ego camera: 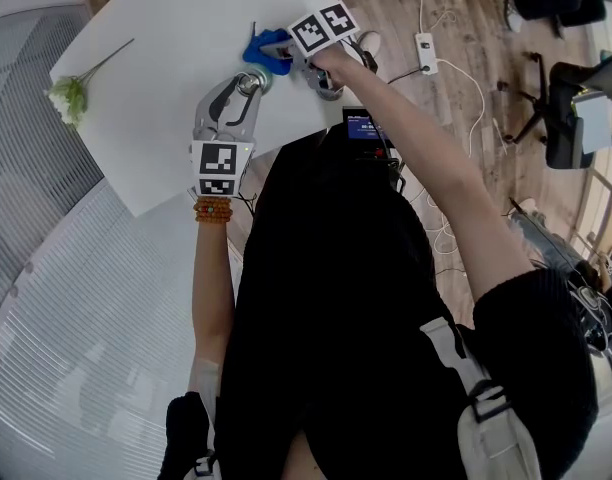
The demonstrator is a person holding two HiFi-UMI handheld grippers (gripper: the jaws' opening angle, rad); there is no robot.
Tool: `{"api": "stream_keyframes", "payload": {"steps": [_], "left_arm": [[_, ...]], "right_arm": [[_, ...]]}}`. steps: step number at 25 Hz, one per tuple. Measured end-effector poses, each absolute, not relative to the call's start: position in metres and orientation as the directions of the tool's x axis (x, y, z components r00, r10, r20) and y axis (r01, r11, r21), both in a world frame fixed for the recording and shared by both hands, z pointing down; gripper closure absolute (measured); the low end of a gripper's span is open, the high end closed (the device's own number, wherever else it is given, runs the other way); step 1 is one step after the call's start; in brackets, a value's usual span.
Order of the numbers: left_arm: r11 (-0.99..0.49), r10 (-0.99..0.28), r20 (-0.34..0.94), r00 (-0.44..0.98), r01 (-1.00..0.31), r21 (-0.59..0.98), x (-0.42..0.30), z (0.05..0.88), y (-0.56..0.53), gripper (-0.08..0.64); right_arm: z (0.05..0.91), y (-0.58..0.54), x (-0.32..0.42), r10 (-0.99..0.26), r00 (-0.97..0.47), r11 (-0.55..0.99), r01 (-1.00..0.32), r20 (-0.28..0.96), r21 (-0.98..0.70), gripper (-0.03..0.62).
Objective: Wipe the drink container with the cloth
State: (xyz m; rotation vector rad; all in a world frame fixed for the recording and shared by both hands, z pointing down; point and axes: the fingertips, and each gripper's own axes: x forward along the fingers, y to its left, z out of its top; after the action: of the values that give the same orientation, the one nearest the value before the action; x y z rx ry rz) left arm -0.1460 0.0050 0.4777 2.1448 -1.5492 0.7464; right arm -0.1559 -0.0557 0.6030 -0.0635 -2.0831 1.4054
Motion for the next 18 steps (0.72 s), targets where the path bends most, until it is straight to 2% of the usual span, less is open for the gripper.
{"api": "stream_keyframes", "payload": {"steps": [6, 13, 18], "left_arm": [[-0.318, -0.742, 0.622, 0.250, -0.948, 0.002, -0.146, 0.478, 0.005, 0.410], [-0.317, -0.750, 0.612, 0.250, -0.948, -0.001, -0.149, 0.479, 0.006, 0.410], [-0.311, -0.758, 0.604, 0.245, -0.950, -0.005, -0.152, 0.480, 0.008, 0.409]], "right_arm": [[0.620, -0.054, -0.153, 0.350, -0.732, 0.555, -0.341, 0.585, -0.759, 0.512], [0.621, -0.052, -0.156, 0.294, -0.625, 0.760, -0.306, 0.723, -0.573, 0.512], [0.621, -0.054, -0.158, 0.299, -0.624, 0.756, -0.307, 0.722, -0.578, 0.508]]}}
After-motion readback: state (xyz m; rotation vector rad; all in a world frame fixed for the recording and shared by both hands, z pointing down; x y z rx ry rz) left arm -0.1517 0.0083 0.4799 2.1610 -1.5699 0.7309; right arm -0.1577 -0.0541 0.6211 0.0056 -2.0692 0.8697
